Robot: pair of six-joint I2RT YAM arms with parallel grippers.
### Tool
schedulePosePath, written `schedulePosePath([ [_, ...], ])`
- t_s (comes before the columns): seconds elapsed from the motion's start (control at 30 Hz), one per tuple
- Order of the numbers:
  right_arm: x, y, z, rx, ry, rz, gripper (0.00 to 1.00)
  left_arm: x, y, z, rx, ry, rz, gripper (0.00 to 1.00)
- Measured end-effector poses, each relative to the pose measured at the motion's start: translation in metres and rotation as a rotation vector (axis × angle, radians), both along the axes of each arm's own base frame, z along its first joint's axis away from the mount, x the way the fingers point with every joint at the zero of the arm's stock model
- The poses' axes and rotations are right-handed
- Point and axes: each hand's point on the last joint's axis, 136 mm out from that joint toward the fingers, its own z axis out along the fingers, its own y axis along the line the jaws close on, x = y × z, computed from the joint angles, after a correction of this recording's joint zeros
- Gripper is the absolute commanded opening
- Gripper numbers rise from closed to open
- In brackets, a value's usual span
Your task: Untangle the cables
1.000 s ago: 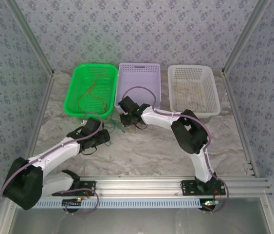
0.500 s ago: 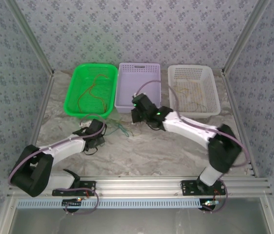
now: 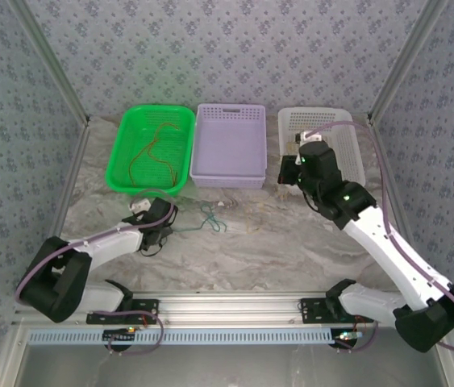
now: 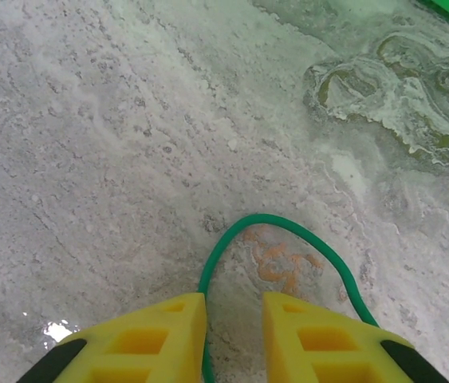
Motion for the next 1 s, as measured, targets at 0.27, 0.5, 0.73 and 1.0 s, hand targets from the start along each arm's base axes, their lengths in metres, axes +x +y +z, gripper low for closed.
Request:
schedulePosePath([
  [0.27, -0.014, -0.025, 0.016, 0.024, -0.028, -0.036, 0.0, 0.004, -0.02, 0.039, -0.026, -0.062, -0.091, 0.61],
  [0.5, -0.032, -0.068, -0.043, 0.013, 0.097, -0.142, 0.0, 0.019, -0.1, 0.143, -0.091, -0.289, -0.368, 0.62],
  [0.73, -0.059, -0.095, -0.109, 0.021, 0.25, -0.236, 0.0, 0.008, -0.171, 0.147, -0.098, -0.27, -0.554, 0.54],
  [1.0, -0.077, -0.102, -0.13, 0.065, 0.28, -0.272, 0.0, -0.003, -0.29, 0.123, -0.12, -0.212, -0.694, 0.52],
])
